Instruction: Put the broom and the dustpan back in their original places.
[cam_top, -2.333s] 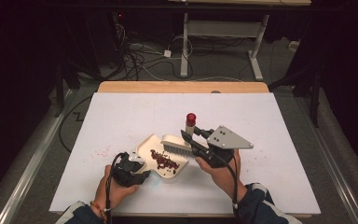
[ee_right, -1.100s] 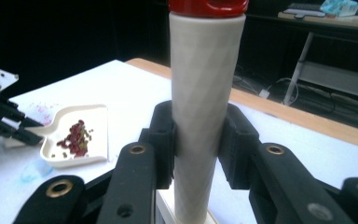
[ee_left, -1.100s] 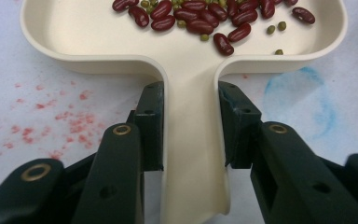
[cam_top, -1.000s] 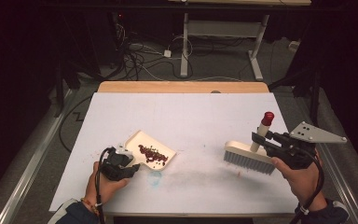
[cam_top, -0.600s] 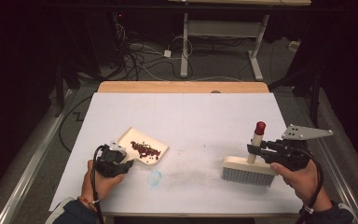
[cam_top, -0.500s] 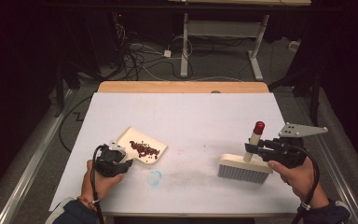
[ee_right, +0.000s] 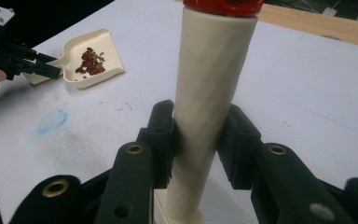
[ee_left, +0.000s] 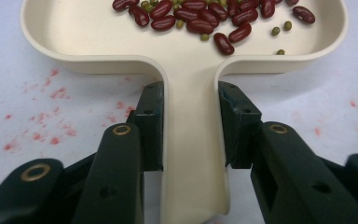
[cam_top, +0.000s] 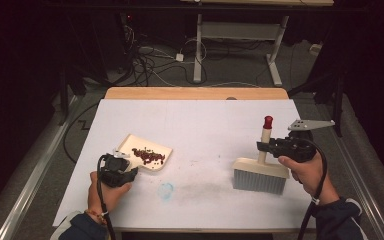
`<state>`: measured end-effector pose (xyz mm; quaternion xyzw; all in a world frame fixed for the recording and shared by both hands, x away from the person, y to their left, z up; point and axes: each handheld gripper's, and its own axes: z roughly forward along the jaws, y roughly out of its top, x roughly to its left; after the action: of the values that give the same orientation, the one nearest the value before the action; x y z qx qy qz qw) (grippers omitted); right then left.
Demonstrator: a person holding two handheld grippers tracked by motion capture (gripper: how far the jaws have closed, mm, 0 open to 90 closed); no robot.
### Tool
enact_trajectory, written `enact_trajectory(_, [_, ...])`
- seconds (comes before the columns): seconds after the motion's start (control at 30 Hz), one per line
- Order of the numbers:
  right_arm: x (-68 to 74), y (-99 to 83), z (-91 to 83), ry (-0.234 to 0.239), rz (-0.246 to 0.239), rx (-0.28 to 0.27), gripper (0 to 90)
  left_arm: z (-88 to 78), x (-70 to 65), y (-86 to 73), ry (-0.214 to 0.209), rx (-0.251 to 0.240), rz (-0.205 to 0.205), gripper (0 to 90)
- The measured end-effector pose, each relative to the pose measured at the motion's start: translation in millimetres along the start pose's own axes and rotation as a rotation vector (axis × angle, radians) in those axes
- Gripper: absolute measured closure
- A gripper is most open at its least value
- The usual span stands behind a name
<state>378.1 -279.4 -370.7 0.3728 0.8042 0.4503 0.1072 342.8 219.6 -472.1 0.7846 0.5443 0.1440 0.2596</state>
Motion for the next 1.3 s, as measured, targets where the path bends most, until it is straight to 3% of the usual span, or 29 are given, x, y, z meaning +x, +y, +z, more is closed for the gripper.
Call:
enact_trajectory(0.13, [-6.1,3.8,12.8,-0.023,0.012,0.016,67.0,2.5,3.1,2.3,0.011,-0.013,-0.036,63.6])
enact_trajectory(0.27, [-11.6,8.1,28.1,-0.077,0.024,0.035,64.9,3.1,2.2,3.3,0.016,-0.025,-0.056,62.0])
enact_trajectory(0.53, [-22.5,10.3,52.6,-0.144,0.05,0.06,63.4,3.3,0.3,0.3,-0.021,-0.022,-0.062,58.2])
enact_trajectory(0.7, [-29.6,9.4,61.1,-0.161,0.069,0.07,63.0,3.4,-7.0,-2.6,-0.053,-0.01,-0.049,56.6])
enact_trajectory(1.3, [-36.3,8.5,80.2,-0.209,0.078,0.089,62.5,-8.8,-12.6,-9.5,-0.056,-0.049,-0.014,57.3])
